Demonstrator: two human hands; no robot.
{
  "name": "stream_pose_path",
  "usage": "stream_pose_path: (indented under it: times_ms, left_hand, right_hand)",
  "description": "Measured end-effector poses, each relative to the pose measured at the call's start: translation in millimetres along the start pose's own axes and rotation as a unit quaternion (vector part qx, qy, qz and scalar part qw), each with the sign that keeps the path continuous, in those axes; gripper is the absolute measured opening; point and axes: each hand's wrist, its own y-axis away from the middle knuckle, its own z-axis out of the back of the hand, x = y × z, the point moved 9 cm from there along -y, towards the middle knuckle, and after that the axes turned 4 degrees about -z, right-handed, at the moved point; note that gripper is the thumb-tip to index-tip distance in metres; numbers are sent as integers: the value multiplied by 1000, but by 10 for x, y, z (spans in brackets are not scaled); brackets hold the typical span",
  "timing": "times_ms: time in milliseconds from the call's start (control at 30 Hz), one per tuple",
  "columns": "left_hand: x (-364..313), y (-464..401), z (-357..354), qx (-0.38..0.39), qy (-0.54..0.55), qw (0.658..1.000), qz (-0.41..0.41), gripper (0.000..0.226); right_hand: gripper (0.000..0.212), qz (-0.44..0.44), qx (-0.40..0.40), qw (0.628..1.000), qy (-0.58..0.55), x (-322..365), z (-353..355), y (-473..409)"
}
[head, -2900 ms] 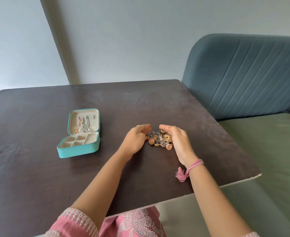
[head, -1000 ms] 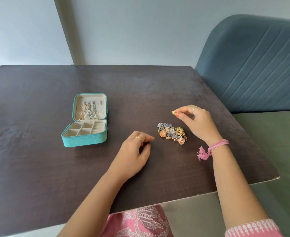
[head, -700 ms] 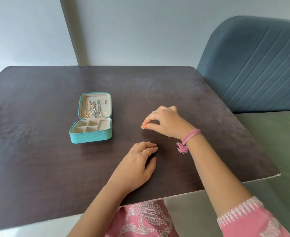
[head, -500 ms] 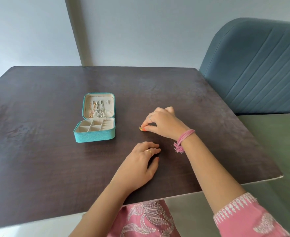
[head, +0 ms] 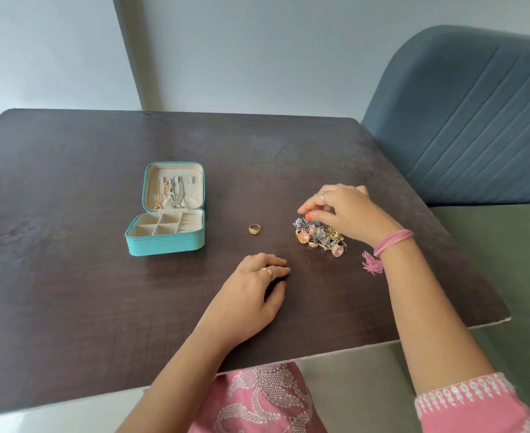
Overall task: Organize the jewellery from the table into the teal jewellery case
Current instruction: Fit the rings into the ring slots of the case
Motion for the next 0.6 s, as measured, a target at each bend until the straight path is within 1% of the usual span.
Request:
stream_pose_path:
  times_ms: [67,133,267,400,500,600]
  left_hand:
    - [-5,-7,0,0,1,1000,-2,35]
    - [-8,-9,3,-3,3,1000,-4,35]
    - [4,-6,7,-6,0,1000,-9,33]
    - [12,-9,8,-10,0,1000,-12,30]
    - [20,-11,1,-11,1,1000,-12,30]
    - [21,-16,5,-17,2,1000,-9,30]
  right_hand:
    - [20,12,29,999,21,36,-81,23]
    - [22,27,41,998,43,84,-137,33]
    - [25,52,51,993,95,157,-214,17]
    - [22,77,53,987,134,204,-242,18]
    - [21,95,47,984,144,219,-257,50]
    - [18,88,42,989,114,177,-240,80]
